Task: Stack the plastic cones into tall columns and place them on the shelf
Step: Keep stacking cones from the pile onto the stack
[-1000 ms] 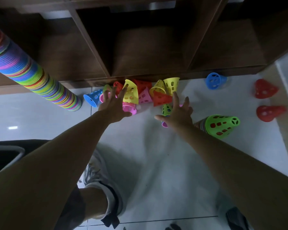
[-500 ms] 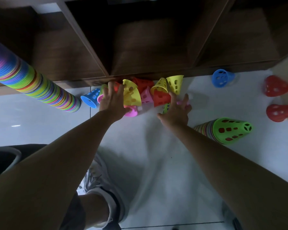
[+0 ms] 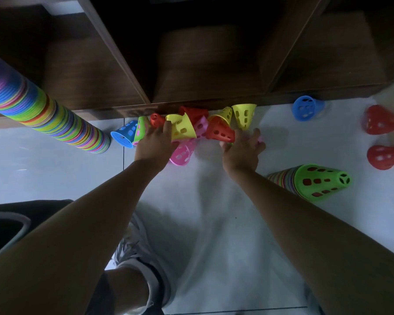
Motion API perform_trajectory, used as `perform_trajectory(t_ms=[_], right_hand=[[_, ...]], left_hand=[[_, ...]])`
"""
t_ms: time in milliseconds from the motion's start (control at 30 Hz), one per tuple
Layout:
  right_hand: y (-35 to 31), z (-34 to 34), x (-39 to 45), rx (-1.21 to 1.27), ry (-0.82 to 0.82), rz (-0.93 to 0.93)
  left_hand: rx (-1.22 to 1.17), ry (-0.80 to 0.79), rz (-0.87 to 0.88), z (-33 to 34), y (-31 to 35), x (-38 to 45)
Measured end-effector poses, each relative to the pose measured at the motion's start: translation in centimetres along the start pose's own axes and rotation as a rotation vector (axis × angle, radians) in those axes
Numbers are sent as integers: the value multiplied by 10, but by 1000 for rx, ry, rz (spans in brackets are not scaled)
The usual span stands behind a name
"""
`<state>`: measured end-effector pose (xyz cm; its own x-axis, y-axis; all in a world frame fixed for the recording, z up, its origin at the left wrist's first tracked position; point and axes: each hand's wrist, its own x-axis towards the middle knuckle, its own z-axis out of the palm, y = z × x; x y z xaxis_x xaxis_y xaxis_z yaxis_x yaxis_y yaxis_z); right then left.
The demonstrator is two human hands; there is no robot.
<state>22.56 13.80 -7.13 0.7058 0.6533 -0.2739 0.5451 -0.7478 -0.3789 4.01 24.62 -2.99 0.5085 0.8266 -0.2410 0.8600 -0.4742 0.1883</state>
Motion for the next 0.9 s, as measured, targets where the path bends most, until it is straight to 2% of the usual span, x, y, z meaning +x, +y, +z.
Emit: perform_trajectory(t_ms=[200, 367, 600, 900], right_hand=[[7, -2, 0, -33, 3, -107], [14, -5, -3, -22, -19, -158], [18, -9, -17, -17, -32, -130], [12, -26, -44, 83, 14, -121]], left_hand=[[-60, 14, -2, 1, 2, -1], [-56, -46, -48, 4, 2, -3], [-135, -72, -75, -9, 2, -4], [-49, -34, 53, -69, 13, 5]])
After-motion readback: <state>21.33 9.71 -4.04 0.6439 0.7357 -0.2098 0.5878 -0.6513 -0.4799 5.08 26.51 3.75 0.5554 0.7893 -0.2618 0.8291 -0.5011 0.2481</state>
